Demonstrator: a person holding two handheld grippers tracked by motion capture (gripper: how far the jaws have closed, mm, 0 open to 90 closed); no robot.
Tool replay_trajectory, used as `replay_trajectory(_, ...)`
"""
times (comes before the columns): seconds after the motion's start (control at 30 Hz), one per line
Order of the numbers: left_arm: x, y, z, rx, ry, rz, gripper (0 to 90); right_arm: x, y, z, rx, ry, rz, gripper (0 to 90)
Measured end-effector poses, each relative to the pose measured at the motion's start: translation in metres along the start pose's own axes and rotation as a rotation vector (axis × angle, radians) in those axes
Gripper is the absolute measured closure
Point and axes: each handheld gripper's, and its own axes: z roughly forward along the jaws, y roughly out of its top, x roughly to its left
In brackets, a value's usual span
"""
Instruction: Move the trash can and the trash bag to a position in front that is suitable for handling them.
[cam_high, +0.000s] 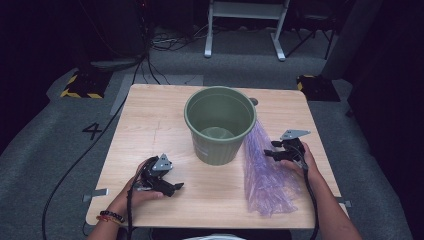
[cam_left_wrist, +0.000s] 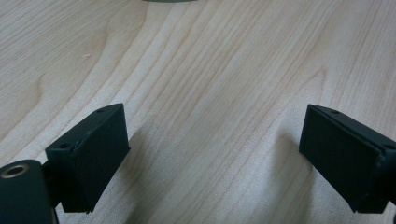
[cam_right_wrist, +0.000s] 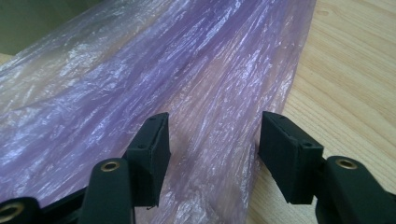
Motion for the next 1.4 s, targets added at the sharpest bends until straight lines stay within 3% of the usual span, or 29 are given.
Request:
replay_trajectory(0.1, 0.0, 0.0, 0.0, -0.001, 0.0, -0.002, 8.2, 0.003, -0.002, -0.001, -0.01, -0.011, 0.006, 49.8)
replay_trajectory(0.2, 0.0, 0.0, 0.0, 0.0, 0.003, -0.002, 8.6, 0.01, -0.006, -0.004, -0.03, 0.001, -0.012, 64.0)
replay_trajectory(0.53, 0.002, 0.003, 0.002, -0.007, 0.015, -0.011, 10.8, 0.01, -0.009, -0.006, -0.04, 0.018, -0.024, 83.1)
replay_trajectory(0.87, 0.001, 0.002, 0.001, -0.007, 0.024, -0.015, 12.0, 0.011, -0.01, -0.007, -0.045, 0.003, -0.032, 89.5)
replay_trajectory(1.4, 0.001, 0.002, 0.001, -0.007, 0.023, -0.015, 12.1, 0.011, -0.01, -0.011, -0.079, -0.004, -0.021, 90.0)
